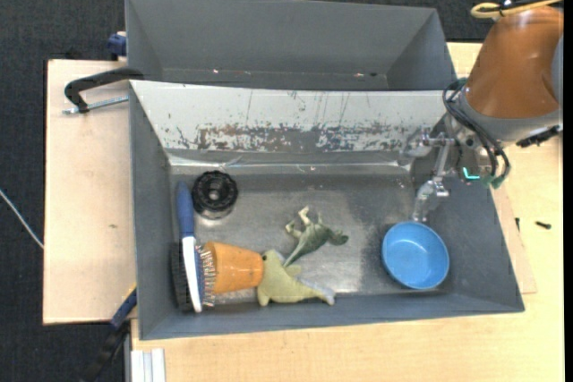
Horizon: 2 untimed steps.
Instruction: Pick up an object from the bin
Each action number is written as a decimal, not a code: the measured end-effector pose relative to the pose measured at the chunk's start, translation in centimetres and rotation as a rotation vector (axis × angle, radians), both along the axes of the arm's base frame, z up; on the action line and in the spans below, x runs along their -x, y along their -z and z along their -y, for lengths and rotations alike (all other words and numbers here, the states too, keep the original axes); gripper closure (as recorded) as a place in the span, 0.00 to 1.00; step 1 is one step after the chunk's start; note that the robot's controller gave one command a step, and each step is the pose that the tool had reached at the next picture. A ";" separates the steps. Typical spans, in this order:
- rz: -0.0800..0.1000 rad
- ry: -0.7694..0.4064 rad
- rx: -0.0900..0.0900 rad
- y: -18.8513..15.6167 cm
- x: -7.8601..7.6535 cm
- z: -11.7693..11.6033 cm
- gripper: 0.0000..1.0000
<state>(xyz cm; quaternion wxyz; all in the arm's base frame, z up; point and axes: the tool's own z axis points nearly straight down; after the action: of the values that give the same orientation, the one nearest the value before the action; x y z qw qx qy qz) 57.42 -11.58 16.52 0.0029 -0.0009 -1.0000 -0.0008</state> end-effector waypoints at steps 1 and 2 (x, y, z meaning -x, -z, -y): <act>0.007 -0.020 0.001 9.6 6.5 -1.8 0.00; 0.020 -0.022 0.006 9.1 6.0 -1.6 1.00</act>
Offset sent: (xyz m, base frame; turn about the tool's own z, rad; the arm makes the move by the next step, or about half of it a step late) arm -0.0645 0.0178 -0.0948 -0.0215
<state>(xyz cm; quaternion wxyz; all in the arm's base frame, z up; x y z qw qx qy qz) 51.44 -9.93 7.46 -0.0072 0.0100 -0.9999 0.0021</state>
